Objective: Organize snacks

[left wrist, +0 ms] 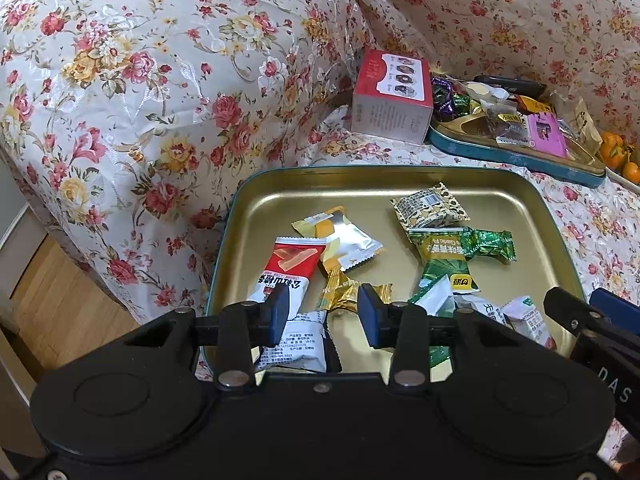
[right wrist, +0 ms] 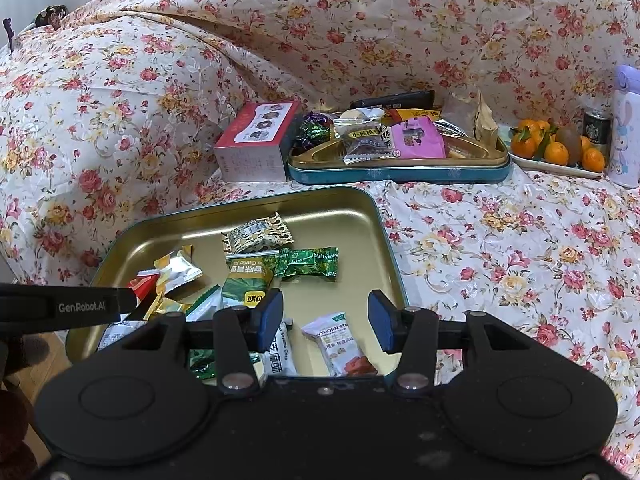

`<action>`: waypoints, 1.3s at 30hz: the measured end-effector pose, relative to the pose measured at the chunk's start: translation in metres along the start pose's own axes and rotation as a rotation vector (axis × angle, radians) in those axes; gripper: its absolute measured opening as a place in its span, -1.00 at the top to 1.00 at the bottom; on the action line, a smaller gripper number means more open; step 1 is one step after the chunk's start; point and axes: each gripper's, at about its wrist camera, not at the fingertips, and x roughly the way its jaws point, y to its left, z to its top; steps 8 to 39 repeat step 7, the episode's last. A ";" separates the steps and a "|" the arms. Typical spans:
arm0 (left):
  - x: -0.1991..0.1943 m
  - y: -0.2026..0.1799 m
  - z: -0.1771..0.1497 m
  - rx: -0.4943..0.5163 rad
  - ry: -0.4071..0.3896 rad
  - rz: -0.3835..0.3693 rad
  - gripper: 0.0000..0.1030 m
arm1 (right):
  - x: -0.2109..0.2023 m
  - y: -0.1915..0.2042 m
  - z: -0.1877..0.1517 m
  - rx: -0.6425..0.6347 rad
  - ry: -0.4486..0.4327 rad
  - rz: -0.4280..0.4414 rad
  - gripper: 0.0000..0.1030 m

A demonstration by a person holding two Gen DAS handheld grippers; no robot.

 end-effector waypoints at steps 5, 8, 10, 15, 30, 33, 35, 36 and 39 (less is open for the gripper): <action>0.001 0.001 0.000 -0.003 -0.003 0.003 0.06 | 0.001 0.000 0.000 0.001 0.002 0.001 0.03; 0.000 0.001 0.000 -0.003 -0.008 0.009 0.06 | 0.001 0.000 -0.001 0.002 0.003 0.002 0.03; 0.000 0.001 0.000 -0.003 -0.008 0.009 0.06 | 0.001 0.000 -0.001 0.002 0.003 0.002 0.03; 0.000 0.001 0.000 -0.003 -0.008 0.009 0.06 | 0.001 0.000 -0.001 0.002 0.003 0.002 0.03; 0.000 0.001 0.000 -0.003 -0.008 0.009 0.06 | 0.001 0.000 -0.001 0.002 0.003 0.002 0.03; 0.000 0.001 0.000 -0.003 -0.008 0.009 0.06 | 0.001 0.000 -0.001 0.002 0.003 0.002 0.03; 0.000 0.001 0.000 -0.003 -0.008 0.009 0.06 | 0.001 0.000 -0.001 0.002 0.003 0.002 0.03; 0.000 0.001 0.000 -0.003 -0.008 0.009 0.06 | 0.001 0.000 -0.001 0.002 0.003 0.002 0.03; 0.000 0.001 0.000 -0.003 -0.008 0.009 0.06 | 0.001 0.000 -0.001 0.002 0.003 0.002 0.03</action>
